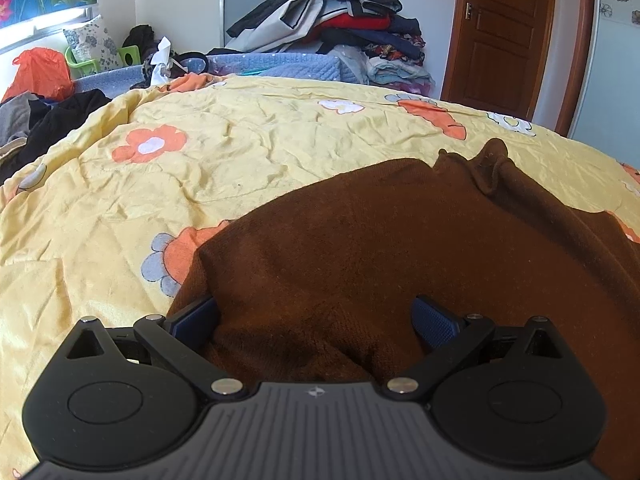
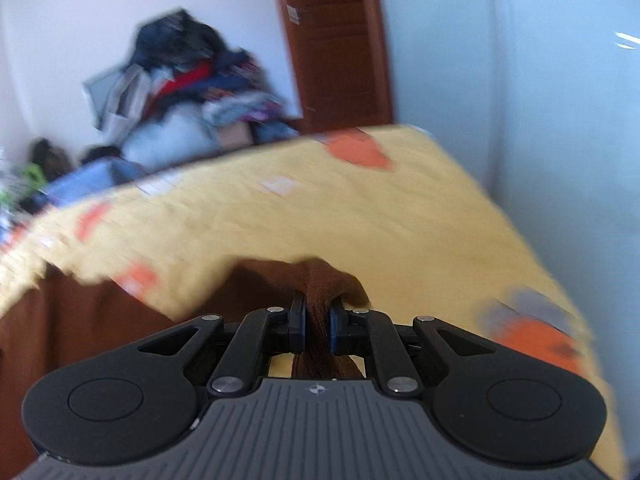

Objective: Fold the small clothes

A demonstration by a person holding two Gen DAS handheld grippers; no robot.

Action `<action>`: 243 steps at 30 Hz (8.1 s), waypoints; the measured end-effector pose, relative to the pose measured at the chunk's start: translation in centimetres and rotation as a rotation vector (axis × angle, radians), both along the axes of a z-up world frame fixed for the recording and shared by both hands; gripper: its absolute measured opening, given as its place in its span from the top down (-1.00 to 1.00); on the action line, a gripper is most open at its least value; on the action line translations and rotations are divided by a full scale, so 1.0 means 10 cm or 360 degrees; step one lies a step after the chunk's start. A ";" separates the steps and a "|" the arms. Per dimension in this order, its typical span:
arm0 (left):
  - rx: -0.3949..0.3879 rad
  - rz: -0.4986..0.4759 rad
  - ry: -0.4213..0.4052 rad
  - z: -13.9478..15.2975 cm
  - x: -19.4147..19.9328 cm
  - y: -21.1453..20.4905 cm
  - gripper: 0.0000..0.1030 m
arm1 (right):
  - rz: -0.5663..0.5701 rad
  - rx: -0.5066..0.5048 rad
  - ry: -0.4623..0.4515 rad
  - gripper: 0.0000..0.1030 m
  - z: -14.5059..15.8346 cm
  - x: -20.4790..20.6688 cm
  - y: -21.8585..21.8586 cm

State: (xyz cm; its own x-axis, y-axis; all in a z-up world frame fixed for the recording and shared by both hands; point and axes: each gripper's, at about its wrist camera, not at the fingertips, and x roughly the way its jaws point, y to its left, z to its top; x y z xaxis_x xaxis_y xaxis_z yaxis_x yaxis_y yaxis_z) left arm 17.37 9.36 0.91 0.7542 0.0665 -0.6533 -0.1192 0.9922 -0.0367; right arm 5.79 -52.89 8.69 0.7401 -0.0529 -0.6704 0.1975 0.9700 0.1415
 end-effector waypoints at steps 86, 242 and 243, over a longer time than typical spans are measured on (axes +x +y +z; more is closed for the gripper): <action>-0.0482 -0.0390 0.0157 0.38 -2.02 0.48 -0.81 | 0.0655 0.0884 0.0374 -0.29 -0.90 -0.63 1.82; -0.0056 -0.0029 0.0193 0.51 0.08 0.19 0.96 | 0.0177 0.1043 0.0022 -0.31 -1.04 1.13 1.60; -0.0048 -0.0041 0.0197 0.52 0.08 0.18 0.96 | 0.0199 0.1020 0.0041 -0.31 -1.04 1.23 1.67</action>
State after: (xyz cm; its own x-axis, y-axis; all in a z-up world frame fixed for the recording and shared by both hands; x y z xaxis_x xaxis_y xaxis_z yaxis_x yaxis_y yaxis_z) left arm 18.20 11.11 6.08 0.6689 0.0269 -0.7429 -0.0991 0.9936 -0.0533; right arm 18.06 -36.19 -1.74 0.6978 0.4488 -0.5583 0.0996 0.7110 0.6961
